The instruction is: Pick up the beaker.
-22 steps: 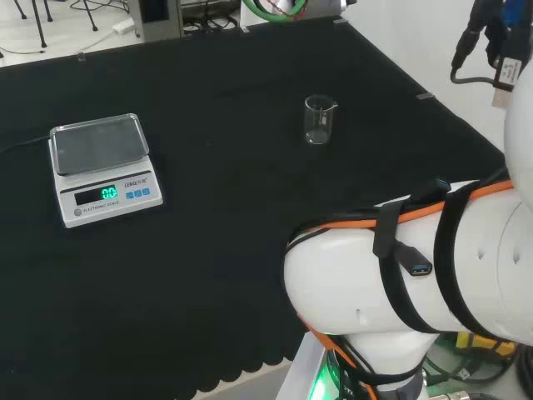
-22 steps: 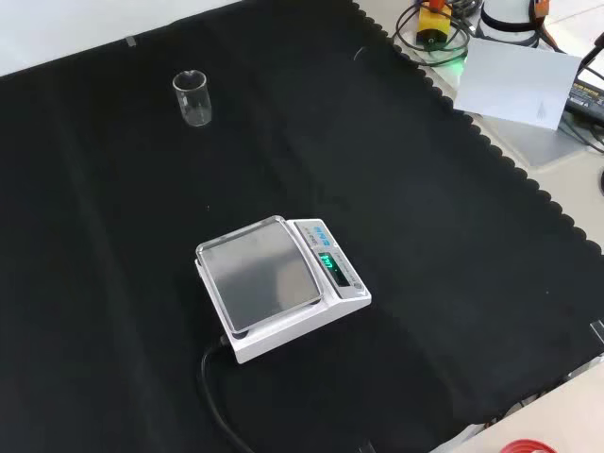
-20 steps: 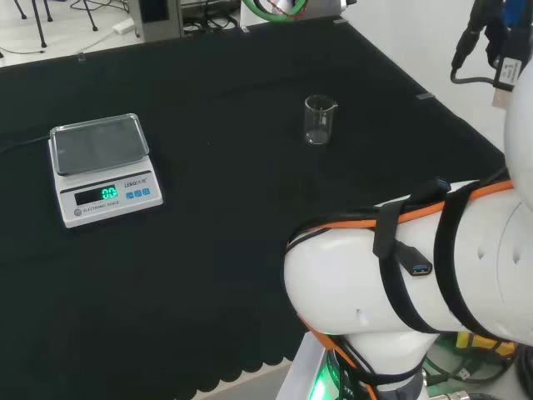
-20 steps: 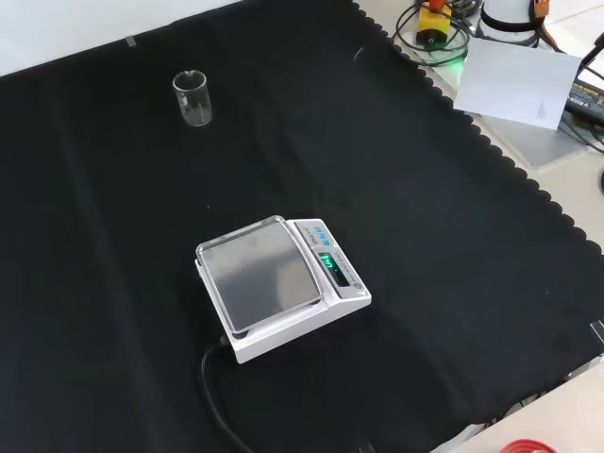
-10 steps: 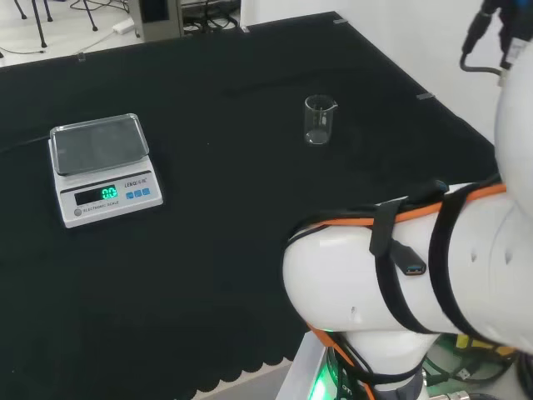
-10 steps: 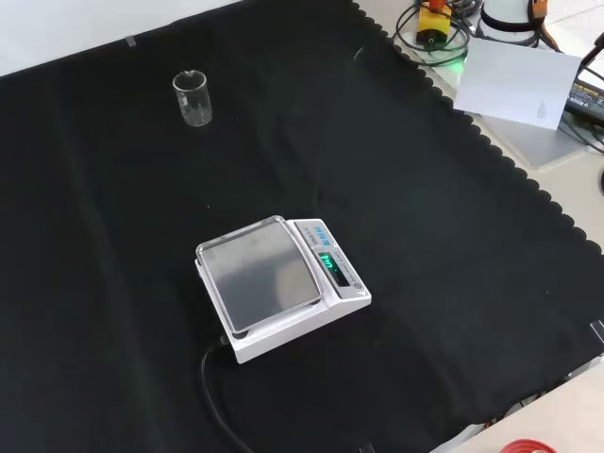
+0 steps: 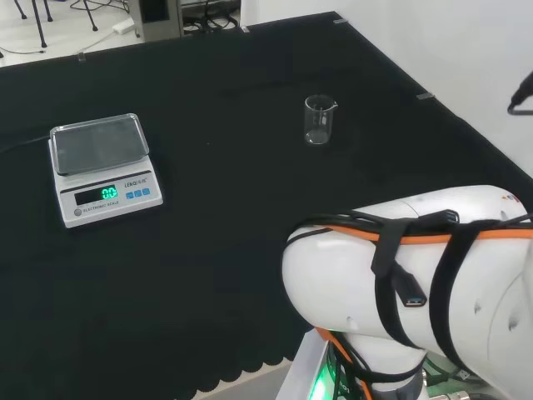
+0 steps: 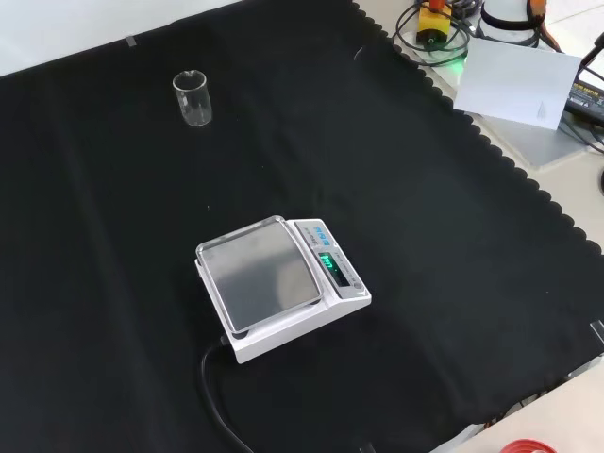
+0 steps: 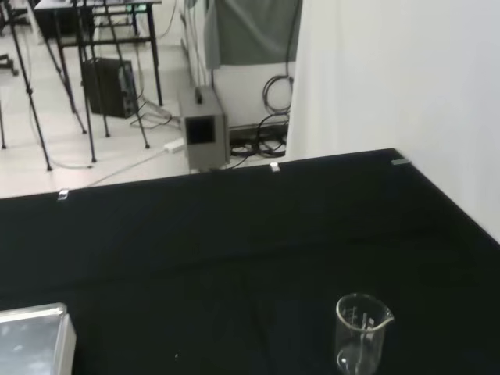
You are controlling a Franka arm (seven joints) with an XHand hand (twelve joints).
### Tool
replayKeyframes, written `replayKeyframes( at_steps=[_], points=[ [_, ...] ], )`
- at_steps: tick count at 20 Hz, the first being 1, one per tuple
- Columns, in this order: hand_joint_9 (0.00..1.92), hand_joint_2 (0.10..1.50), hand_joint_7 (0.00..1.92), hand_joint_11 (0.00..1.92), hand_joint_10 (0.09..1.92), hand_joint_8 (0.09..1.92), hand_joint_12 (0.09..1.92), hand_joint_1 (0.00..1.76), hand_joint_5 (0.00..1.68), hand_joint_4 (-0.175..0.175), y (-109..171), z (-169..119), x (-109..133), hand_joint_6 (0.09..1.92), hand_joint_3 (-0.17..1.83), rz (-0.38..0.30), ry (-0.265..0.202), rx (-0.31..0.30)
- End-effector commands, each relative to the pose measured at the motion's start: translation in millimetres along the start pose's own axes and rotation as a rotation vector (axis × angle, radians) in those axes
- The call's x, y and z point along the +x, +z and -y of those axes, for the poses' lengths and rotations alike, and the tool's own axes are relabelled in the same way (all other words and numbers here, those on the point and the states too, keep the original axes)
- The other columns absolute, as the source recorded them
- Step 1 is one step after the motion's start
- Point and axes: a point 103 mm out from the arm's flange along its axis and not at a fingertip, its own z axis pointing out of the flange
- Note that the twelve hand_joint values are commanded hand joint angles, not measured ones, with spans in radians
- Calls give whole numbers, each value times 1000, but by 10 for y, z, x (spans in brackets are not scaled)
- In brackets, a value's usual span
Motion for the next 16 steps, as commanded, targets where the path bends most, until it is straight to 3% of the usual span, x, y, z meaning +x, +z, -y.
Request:
replayKeyframes(
  at_steps=[1, 7, 16],
  points=[
    [262, 713, 104, 0, 830, 609, 1578, 486, 116, 78, 1427, -849, -347, 87, 54, -1, 124, 171],
    [252, 712, 98, 0, 829, 613, 1574, 492, 104, 80, 1864, -1280, -697, 87, 52, 5, 136, 220],
    [240, 713, 93, 0, 830, 618, 1568, 496, 99, 81, 2364, -1624, -1101, 87, 50, 32, 187, 268]
  ],
)
